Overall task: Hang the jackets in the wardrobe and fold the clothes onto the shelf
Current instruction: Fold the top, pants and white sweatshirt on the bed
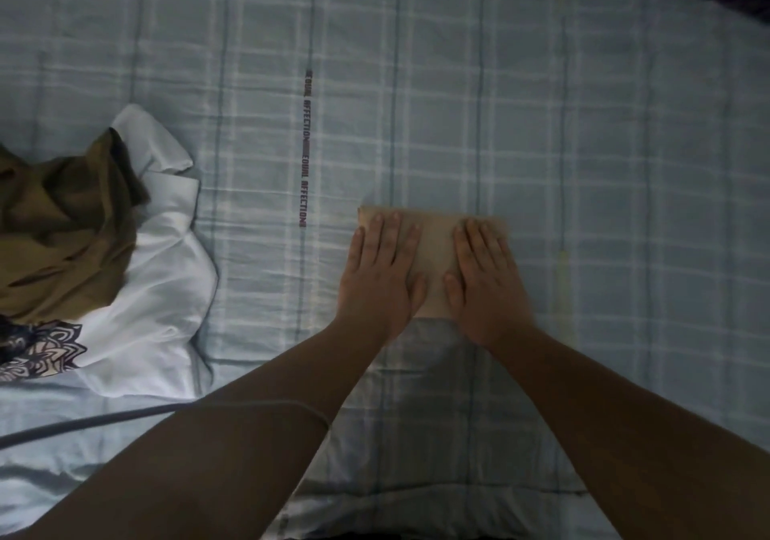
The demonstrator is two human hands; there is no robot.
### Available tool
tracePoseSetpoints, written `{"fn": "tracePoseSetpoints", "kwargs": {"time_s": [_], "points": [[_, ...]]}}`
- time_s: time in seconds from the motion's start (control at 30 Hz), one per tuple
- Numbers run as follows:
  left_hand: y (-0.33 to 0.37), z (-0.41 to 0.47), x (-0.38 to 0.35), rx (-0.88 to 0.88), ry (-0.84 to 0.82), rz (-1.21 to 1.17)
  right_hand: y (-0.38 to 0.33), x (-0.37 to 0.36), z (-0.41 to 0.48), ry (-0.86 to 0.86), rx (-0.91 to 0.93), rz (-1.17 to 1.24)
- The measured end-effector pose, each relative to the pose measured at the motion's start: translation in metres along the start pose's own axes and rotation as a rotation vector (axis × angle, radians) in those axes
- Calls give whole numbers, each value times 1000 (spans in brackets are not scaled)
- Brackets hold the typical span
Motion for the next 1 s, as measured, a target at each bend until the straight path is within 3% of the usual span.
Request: {"fn": "tracePoseSetpoints", "kwargs": {"time_s": [0.13, 0.23, 0.3, 0.4, 0.6, 0.73, 0.87, 1.0], "points": [[-4, -12, 25, 56, 130, -177, 0, 24, -5, 165, -104, 292], [-20, -25, 36, 383, 225, -605, 7, 39, -23, 392, -412, 602], [-26, -33, 33, 593, 230, -809, 10, 34, -33, 348, -674, 754], [-25, -34, 24, 740, 59, -863, 7, 24, -37, 209, -894, 858], [-33, -19, 17, 799, -122, -685, 14, 22, -27, 73, -895, 733], [-35, -22, 22, 766, -191, -830, 20, 26, -29, -29, -859, 754], [-25, -55, 41, 753, -236, -1168, 12, 42, -60, -19, -820, 1133], [4, -115, 82, 705, -129, -1447, -8, 84, -105, -18, -687, 1262]]}}
Point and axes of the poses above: each hand's wrist, its own z-axis towards the middle knuckle, its own x-axis out of the back of the hand, y = z × x, the point moved 3 cm from there along z, towards the middle knuckle, and after that the axes turned 1 degree about z, right-handed, at the moved point
